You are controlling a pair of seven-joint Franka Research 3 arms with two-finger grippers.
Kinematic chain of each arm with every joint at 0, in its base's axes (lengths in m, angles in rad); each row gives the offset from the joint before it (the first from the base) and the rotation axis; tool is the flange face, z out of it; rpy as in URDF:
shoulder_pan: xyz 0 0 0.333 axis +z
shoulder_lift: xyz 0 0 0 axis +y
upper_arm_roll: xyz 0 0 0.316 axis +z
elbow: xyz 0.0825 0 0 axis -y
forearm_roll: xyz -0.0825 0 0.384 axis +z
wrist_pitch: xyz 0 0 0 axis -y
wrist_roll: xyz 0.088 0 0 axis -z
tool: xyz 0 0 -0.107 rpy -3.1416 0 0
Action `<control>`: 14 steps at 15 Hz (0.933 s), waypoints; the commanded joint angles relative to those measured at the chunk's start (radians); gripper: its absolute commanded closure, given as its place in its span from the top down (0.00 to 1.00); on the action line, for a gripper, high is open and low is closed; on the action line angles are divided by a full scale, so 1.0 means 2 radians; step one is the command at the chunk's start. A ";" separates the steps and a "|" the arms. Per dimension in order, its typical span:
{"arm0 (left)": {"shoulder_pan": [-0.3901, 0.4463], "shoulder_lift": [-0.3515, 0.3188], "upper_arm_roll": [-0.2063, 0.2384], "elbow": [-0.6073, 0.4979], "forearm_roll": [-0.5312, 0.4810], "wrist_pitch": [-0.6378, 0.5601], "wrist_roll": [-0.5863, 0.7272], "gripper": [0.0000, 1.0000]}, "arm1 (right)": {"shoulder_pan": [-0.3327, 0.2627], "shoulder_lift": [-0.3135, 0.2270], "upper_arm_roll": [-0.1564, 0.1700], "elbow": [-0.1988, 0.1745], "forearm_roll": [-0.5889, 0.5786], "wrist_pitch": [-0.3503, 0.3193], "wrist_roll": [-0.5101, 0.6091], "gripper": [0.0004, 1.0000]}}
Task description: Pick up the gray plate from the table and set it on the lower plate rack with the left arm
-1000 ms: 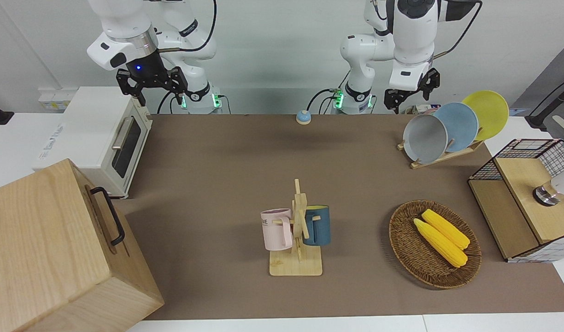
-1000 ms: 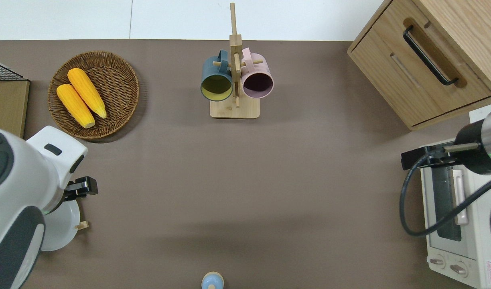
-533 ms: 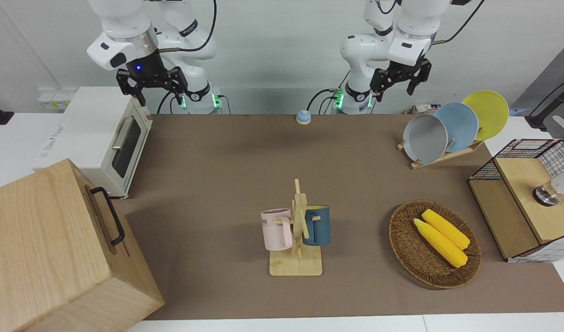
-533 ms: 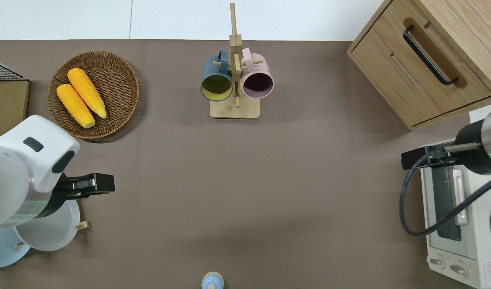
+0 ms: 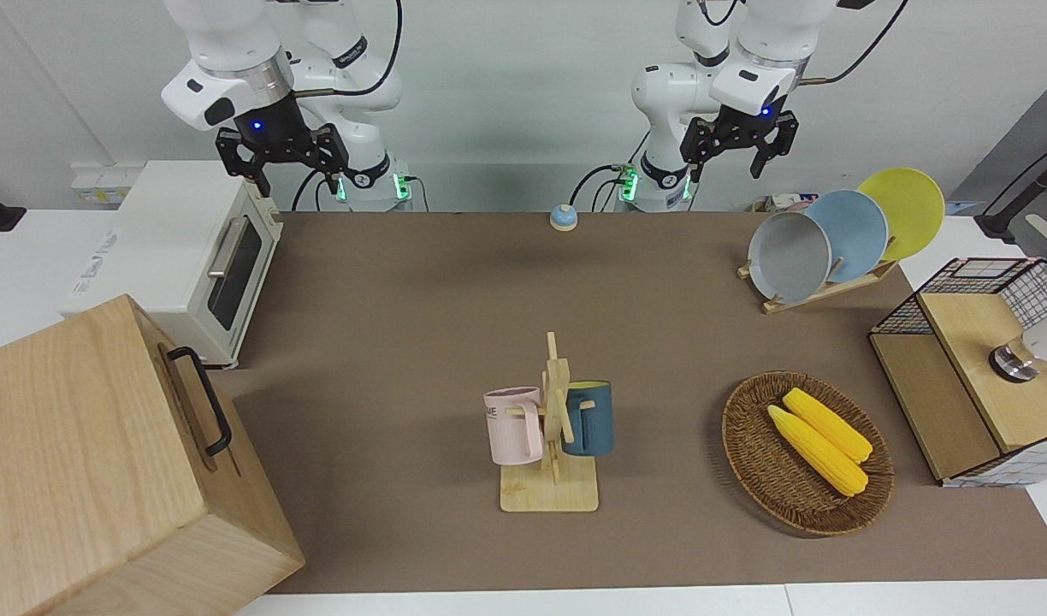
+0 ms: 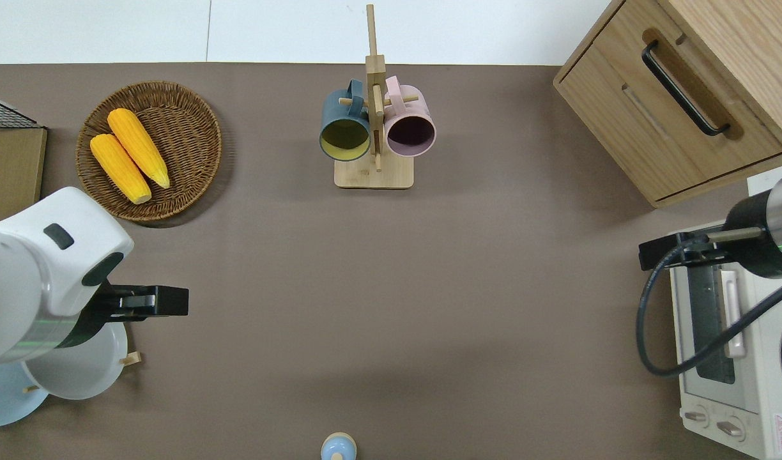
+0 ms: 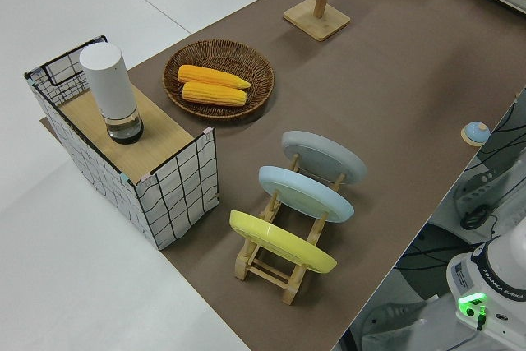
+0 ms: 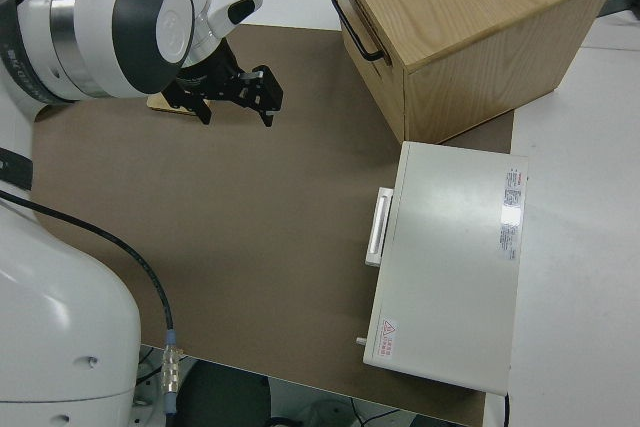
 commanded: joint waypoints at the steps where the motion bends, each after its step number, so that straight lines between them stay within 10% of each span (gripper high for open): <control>1: 0.003 0.001 0.009 0.017 -0.030 -0.012 0.045 1.00 | -0.004 -0.001 0.003 0.003 0.003 -0.007 -0.001 0.99; 14: 0.000 0.002 0.017 0.027 -0.044 -0.012 0.043 1.00 | -0.004 -0.001 0.003 0.003 0.003 -0.007 -0.001 0.99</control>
